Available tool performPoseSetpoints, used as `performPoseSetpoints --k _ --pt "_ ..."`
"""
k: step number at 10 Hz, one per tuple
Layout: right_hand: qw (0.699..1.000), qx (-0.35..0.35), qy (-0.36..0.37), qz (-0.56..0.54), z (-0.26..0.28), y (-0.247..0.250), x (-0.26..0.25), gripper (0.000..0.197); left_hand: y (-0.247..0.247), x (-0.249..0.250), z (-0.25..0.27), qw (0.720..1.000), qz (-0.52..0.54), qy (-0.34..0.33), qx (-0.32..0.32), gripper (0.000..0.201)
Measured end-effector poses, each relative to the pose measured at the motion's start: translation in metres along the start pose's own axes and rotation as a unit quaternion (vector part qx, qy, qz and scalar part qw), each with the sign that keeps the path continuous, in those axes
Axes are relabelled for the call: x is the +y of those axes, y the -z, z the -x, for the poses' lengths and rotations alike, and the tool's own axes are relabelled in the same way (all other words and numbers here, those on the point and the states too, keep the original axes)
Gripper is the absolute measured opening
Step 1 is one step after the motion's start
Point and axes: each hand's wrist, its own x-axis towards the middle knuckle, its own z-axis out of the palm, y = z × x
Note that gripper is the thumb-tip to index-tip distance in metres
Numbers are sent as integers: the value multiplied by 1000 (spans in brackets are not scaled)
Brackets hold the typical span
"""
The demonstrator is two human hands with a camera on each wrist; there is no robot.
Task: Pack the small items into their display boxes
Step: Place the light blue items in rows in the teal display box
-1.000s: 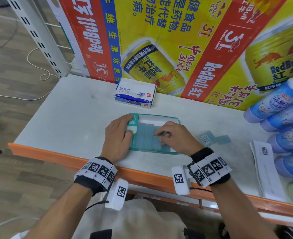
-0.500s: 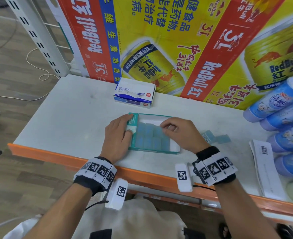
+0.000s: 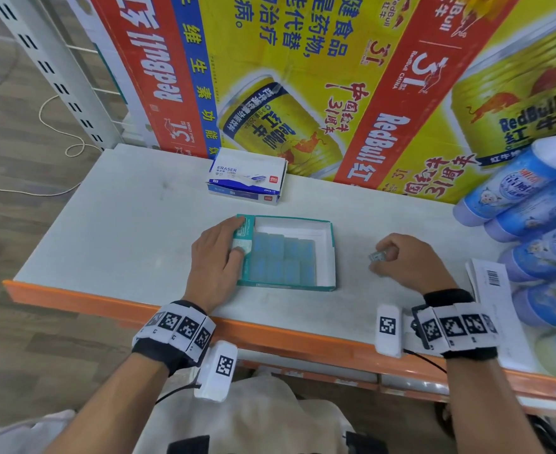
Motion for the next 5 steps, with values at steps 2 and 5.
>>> performPoseSetpoints --k 2,5 --pt "996 5 83 24 1 -21 -18 31 0 -1 1 1000 -6 2 -1 51" --pt "995 36 97 -16 -13 -25 -35 24 0 0 1 1000 -2 4 2 51"
